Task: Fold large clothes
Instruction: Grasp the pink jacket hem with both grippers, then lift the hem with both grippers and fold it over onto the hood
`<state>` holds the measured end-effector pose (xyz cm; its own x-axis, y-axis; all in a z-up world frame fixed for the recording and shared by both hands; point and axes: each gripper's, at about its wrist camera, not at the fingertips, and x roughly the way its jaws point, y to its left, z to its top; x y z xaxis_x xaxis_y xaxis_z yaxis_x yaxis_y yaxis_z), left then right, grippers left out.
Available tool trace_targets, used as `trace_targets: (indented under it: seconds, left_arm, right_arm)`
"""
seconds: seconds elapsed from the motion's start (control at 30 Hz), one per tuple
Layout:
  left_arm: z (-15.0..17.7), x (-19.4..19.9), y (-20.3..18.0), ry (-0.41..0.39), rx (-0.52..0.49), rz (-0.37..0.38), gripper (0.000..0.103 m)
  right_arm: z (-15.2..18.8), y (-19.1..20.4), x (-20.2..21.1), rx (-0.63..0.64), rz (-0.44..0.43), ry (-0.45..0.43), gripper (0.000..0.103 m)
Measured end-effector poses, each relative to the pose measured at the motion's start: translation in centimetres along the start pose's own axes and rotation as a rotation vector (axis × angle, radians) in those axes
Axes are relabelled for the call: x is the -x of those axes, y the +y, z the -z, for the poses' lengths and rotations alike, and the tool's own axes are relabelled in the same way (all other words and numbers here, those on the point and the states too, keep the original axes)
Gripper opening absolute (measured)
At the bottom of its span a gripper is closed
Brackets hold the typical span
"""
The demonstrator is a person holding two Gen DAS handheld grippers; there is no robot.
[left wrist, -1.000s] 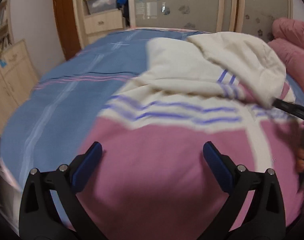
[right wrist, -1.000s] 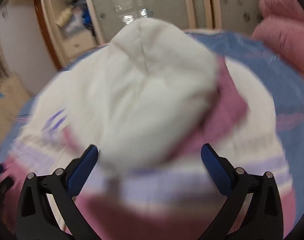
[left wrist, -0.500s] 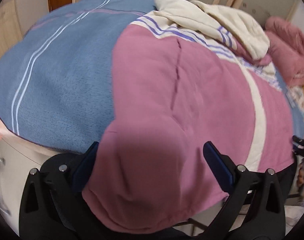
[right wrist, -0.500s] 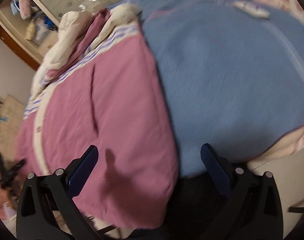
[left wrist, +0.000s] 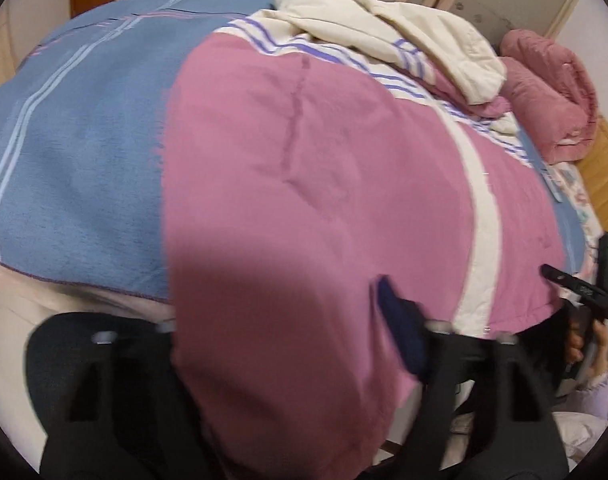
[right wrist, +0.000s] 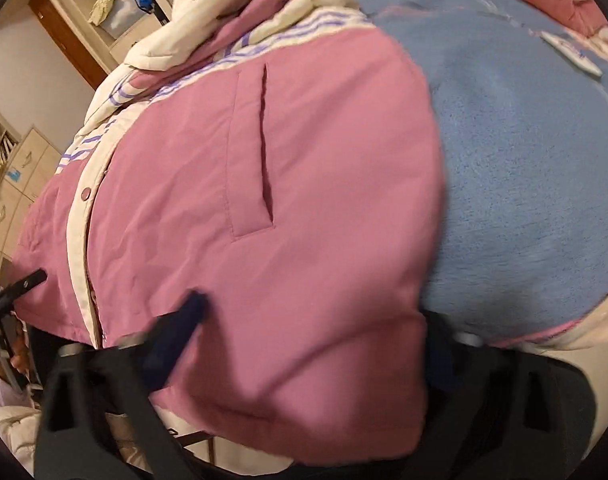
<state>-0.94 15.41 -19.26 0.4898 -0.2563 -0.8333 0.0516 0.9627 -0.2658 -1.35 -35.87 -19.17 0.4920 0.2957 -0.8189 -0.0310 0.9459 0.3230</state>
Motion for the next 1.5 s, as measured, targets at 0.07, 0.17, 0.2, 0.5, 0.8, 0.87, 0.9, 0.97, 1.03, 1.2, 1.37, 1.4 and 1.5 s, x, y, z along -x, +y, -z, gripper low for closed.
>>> trace_targets:
  seconds: [0.07,0.17,0.2,0.5,0.8,0.87,0.9,0.97,1.03,1.2,1.37,1.4,1.5]
  left_arm:
    - [-0.1,0.4,0.2,0.001,-0.015,0.033,0.043]
    - [-0.5,0.8,-0.1,-0.008,-0.043,0.064,0.04]
    - [-0.5,0.7,-0.1,-0.002,-0.049,0.063,0.04]
    - [0.0,0.0,-0.8,-0.004,-0.056,0.092,0.072]
    - [-0.9,2.9,-0.5,-0.062,-0.053,0.348,0.017]
    - [-1.9,4.4,-1.5,-0.113,-0.097,0.399,0.016]
    - [-2.7,5.3,-2.0,-0.144,-0.111,0.442,0.016]
    - [-4.5,6.6,-2.8,-0.191,-0.128,0.514,0.016]
    - [-6.8,7.9,-3.7,-0.236,-0.146,0.572,0.016]
    - [-16.7,10.2,-6.8,-0.311,-0.173,0.634,0.016]
    - [-33.4,7.7,-6.7,-0.364,0.037,0.416,0.017]
    - [-36.4,5.6,-5.7,-0.339,0.128,0.32,0.018]
    - [-40.0,-1.7,-2.6,-0.244,0.355,0.19,0.031]
  right_arm:
    - [-0.3,-1.4,1.3,-0.062,-0.071,-0.033,0.035]
    - [0.0,-3.0,2.0,-0.139,-0.165,-0.067,0.034]
    - [0.0,-3.4,1.7,-0.158,-0.154,-0.057,0.035]
    - [0.1,-1.9,-0.5,-0.076,-0.051,0.026,0.086]
    - [-1.1,-3.0,2.2,-0.128,-0.445,-0.051,0.015]
    - [-2.4,-2.8,3.3,-0.133,-0.553,-0.105,0.013]
    - [-3.4,-2.5,3.9,-0.125,-0.6,-0.136,0.013]
    - [-6.1,-1.8,4.9,-0.126,-0.693,-0.193,0.012]
    - [-8.7,-1.0,5.1,-0.135,-0.759,-0.227,0.012]
    - [-19.3,2.0,5.2,-0.125,-0.808,-0.302,0.012]
    - [-31.9,1.9,4.9,-0.227,-0.525,-0.508,0.016]
    - [-34.7,1.3,3.6,-0.265,-0.438,-0.509,0.02]
    - [-38.6,-0.4,-1.6,-0.337,-0.334,-0.419,0.056]
